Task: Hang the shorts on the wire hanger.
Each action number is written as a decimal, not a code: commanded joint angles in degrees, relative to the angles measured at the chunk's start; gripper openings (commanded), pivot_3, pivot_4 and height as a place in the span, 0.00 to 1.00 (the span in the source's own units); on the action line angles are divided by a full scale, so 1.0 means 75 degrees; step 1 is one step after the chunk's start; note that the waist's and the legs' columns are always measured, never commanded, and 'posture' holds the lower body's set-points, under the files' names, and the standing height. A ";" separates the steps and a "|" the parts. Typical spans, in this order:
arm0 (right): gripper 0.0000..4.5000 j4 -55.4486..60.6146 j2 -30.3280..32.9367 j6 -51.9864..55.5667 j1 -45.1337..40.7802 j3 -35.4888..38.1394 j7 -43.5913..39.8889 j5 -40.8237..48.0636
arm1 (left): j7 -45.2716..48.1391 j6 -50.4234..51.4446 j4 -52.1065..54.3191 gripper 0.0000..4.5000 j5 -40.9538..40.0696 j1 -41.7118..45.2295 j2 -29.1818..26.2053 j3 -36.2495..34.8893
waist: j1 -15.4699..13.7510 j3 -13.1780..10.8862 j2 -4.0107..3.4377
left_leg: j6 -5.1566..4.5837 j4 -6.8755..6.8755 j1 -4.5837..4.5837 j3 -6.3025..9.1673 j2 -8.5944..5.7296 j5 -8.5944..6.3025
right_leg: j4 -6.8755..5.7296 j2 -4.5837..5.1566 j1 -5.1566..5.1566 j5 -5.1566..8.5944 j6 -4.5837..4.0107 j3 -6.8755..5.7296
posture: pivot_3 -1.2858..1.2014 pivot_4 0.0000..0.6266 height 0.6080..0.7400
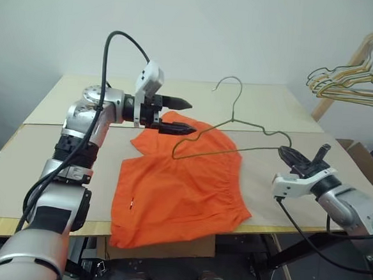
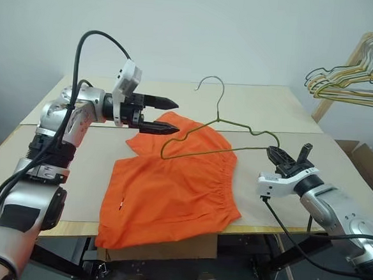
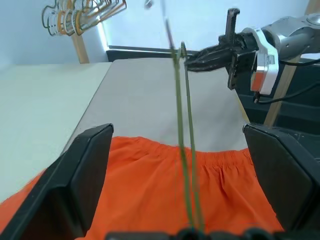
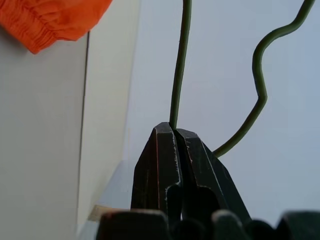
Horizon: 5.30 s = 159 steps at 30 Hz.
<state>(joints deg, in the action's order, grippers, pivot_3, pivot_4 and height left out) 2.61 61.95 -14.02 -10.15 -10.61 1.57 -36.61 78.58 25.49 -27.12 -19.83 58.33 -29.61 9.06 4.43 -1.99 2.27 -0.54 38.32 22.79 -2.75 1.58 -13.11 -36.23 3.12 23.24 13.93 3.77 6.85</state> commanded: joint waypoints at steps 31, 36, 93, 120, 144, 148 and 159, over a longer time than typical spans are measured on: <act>0.40 0.1109 0.0442 -0.1958 0.0473 0.1216 -0.2442 0.1896 | 0.0052 -0.1585 -0.1347 0.00 0.2069 0.0442 0.0170 0.0886 | -0.0062 0.0000 0.0001 | -0.0019 0.0047 0.0022 0.0007 0.0001 -0.0010 | 0.0006 0.0003 -0.0016 -0.0023 0.0000 -0.0008 | 0.50 0.00 1.00; 0.78 0.2528 0.0941 0.0289 0.0759 0.1891 -0.5137 0.5857 | -0.0429 -0.3189 -0.1429 0.00 0.3078 0.0204 -0.0077 0.1348 | -0.0005 -0.0002 0.0003 | -0.0028 0.0063 0.0006 0.0003 0.0004 -0.0016 | 0.0005 0.0001 -0.0033 -0.0037 0.0007 0.0008 | 0.51 0.00 1.00; 0.00 0.1847 -0.1175 1.4202 0.3454 0.5865 -0.7945 1.1645 | -0.0047 -0.1315 0.3431 1.00 -0.0490 -0.3162 0.0102 -0.0413 | -0.0425 0.0015 -0.0022 | -0.0024 0.0182 0.0025 0.0003 0.0061 -0.0017 | -0.0100 -0.0058 -0.0002 -0.0014 0.0022 0.0006 | 0.53 0.00 1.00; 0.00 0.0463 -0.0651 1.3715 0.2707 0.4500 -0.7662 1.1789 | 0.0192 -0.1499 0.3333 1.00 -0.0477 -0.3106 -0.0120 -0.0287 | -0.0482 0.0020 -0.0023 | -0.0022 0.0117 -0.0021 0.0006 0.0068 -0.0020 | -0.0072 -0.0073 -0.0026 0.0022 -0.0030 0.0009 | 0.54 0.00 1.00; 0.00 0.0362 -0.1040 1.3419 0.1687 0.3958 -0.7804 1.1957 | 0.0163 -0.1500 0.3405 1.00 -0.0440 -0.3010 -0.0378 -0.0320 | -0.0544 0.0016 -0.0020 | -0.0022 0.0116 -0.0012 0.0008 0.0068 -0.0020 | -0.0070 -0.0074 -0.0017 0.0022 -0.0029 0.0007 | 0.56 0.00 1.00; 0.00 0.0243 -0.1036 1.3461 0.1447 0.3347 -0.7631 1.1747 | 0.0171 -0.1508 0.3394 1.00 -0.0424 -0.2988 -0.0387 -0.0309 | -0.0549 0.0015 -0.0018 | -0.0022 0.0116 -0.0012 0.0007 0.0068 -0.0020 | -0.0069 -0.0073 -0.0017 0.0022 -0.0030 0.0008 | 0.56 0.00 1.00; 0.00 -0.0110 -0.0765 1.3224 0.0878 0.2643 -0.7939 1.1528 | 0.0161 -0.1552 0.3389 1.00 -0.0334 -0.2955 -0.0457 -0.0276 | -0.0651 0.0013 -0.0017 | -0.0023 0.0116 -0.0002 0.0009 0.0069 -0.0020 | -0.0065 -0.0076 -0.0009 0.0022 -0.0032 0.0007 | 0.57 0.00 1.00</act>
<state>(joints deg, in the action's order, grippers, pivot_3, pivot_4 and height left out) 1.01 54.55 86.17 -3.39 7.17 -55.82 48.24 79.90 14.91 -2.29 -22.33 34.56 -32.44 7.45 -0.45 -1.89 2.14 -0.71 39.19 22.79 -2.68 2.09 -13.26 -36.72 2.56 23.20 14.09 3.54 6.90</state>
